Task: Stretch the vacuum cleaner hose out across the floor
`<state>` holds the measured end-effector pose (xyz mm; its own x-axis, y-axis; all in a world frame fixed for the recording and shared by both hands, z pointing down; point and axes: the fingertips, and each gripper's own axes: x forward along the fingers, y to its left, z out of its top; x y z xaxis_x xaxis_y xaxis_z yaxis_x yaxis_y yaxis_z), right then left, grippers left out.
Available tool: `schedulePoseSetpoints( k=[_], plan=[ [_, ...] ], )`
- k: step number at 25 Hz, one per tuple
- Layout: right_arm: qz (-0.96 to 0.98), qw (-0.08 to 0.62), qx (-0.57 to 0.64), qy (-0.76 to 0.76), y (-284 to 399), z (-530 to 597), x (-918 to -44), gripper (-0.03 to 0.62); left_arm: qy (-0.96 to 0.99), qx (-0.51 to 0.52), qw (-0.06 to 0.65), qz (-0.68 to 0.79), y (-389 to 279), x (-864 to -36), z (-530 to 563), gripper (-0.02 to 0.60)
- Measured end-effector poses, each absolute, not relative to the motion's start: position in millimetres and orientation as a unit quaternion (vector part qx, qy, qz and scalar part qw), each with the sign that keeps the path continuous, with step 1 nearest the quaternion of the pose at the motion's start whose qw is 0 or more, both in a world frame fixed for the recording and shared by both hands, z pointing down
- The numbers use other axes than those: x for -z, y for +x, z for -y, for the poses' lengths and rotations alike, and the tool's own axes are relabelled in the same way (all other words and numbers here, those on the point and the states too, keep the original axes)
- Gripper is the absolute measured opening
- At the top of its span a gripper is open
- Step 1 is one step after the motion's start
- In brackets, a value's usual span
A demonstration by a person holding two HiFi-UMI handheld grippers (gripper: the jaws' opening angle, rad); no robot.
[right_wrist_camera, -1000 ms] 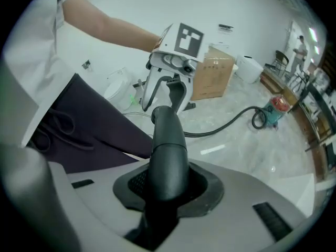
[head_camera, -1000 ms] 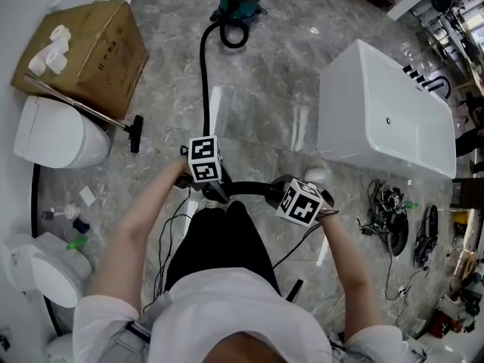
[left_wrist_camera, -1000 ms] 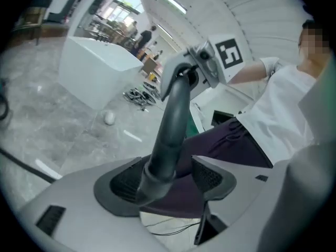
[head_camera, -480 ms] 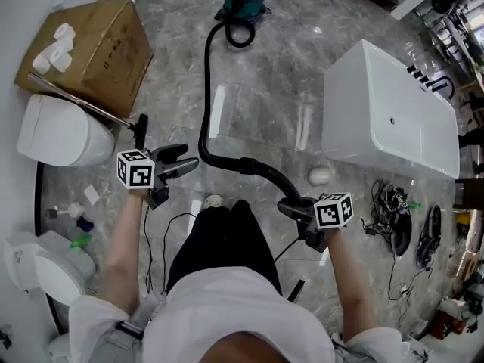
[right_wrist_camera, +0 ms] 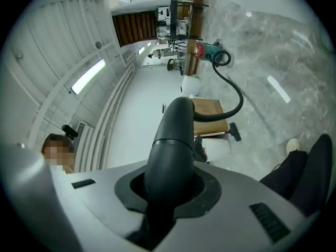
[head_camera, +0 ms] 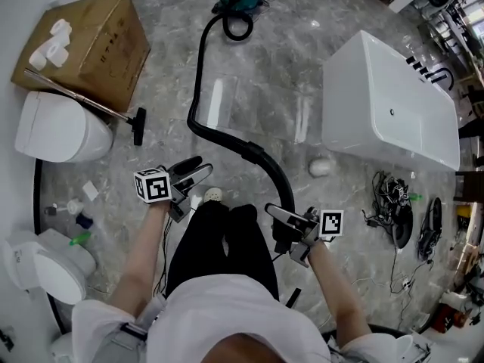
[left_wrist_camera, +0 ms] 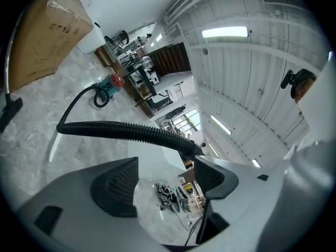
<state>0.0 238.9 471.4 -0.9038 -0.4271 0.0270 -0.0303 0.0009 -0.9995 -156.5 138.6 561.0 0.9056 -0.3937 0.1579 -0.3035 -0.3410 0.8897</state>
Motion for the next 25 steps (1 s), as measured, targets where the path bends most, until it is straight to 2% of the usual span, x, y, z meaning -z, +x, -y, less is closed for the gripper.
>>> schedulePoseSetpoints(
  k=[2,6,10,13,17,18,19,20,25],
  plan=[
    [-0.682,0.165,0.696,-0.153,-4.9,-250.2,-463.3,0.066,0.806,0.074,0.550,0.206,-139.8,-553.4,-149.1,0.337],
    [-0.697,0.128,0.693,-0.135,-6.3,-291.8,-459.4,0.055,0.751,0.211,0.606,0.154,-83.3,-527.1,-167.6,0.376],
    [-0.701,0.127,0.694,-0.103,12.4,-341.1,-454.2,0.052,0.707,0.303,0.630,0.110,-17.9,-521.1,-204.1,0.455],
    [-0.705,0.121,0.694,-0.080,31.3,-381.2,-451.0,0.051,0.658,0.409,0.614,0.148,-15.7,-519.3,-215.8,0.462],
    [-0.701,0.124,0.700,-0.059,58.9,-426.1,-442.2,0.049,0.592,0.481,0.618,0.188,-24.3,-541.2,-228.5,0.459],
    [-0.704,0.126,0.697,-0.053,63.4,-432.9,-439.1,0.048,0.575,0.493,0.625,0.188,-24.6,-544.4,-232.6,0.433],
    [-0.706,0.126,0.695,-0.048,66.8,-439.1,-436.9,0.048,0.560,0.500,0.632,0.190,-23.9,-546.6,-237.2,0.293],
    [-0.708,0.126,0.693,-0.045,69.4,-444.0,-435.9,0.047,0.551,0.504,0.637,0.192,-22.8,-546.9,-241.4,0.249],
    [-0.704,0.130,0.696,-0.056,66.2,-452.2,-445.9,0.048,0.570,0.449,0.653,0.216,-28.2,-541.4,-249.1,0.221]
  ],
)
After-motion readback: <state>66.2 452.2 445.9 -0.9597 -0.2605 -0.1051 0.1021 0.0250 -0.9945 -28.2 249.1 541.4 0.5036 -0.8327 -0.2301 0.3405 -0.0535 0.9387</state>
